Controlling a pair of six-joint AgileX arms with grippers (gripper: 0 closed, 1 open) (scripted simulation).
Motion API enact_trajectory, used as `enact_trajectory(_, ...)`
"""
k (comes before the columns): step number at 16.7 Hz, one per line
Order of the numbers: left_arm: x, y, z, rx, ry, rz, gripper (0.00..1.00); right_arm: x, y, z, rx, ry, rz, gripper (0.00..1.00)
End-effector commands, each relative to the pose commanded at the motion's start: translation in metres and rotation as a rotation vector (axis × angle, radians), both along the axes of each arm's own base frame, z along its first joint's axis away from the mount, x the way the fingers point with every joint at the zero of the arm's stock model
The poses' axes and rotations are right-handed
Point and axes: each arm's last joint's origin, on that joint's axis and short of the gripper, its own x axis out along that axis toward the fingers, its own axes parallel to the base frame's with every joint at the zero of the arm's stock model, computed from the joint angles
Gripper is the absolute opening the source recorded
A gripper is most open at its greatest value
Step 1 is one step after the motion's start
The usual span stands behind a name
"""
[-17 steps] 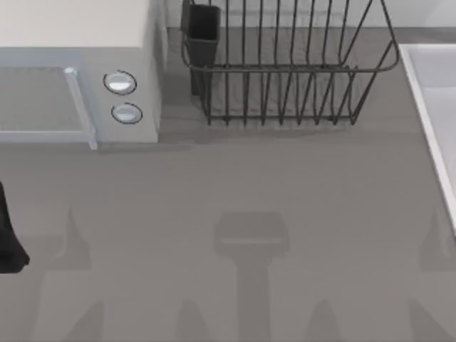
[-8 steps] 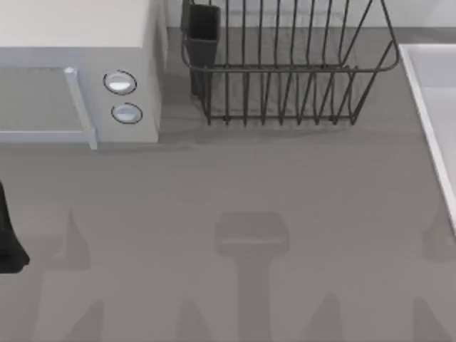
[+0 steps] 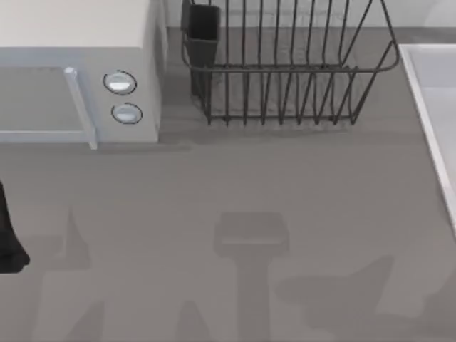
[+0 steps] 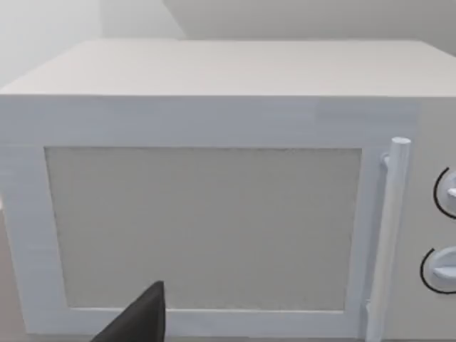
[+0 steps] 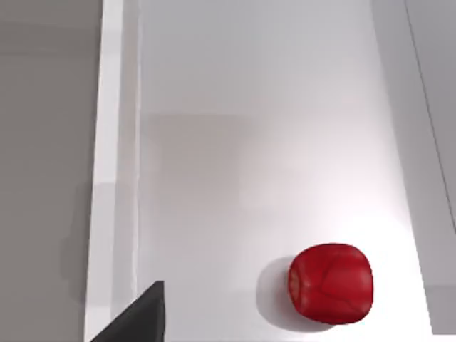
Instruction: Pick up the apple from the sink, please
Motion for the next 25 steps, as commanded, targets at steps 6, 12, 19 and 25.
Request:
enact_trajectory(6, 0.000, 0.000, 0.000, 0.000, 0.000, 0.000, 1.00, 0.092, -0.048, -0.029, 0.063, 0.486, -0.015, 1.00)
enact_trajectory(12, 0.000, 0.000, 0.000, 0.000, 0.000, 0.000, 1.00, 0.137, -0.083, -0.077, 0.142, 0.759, -0.006, 1.00)
enact_trajectory(19, 0.000, 0.000, 0.000, 0.000, 0.000, 0.000, 1.00, 0.141, -0.085, -0.082, 0.148, 0.782, -0.001, 1.00)
enact_trajectory(25, 0.000, 0.000, 0.000, 0.000, 0.000, 0.000, 1.00, 0.148, -0.089, -0.134, 0.151, 0.788, -0.002, 1.00)
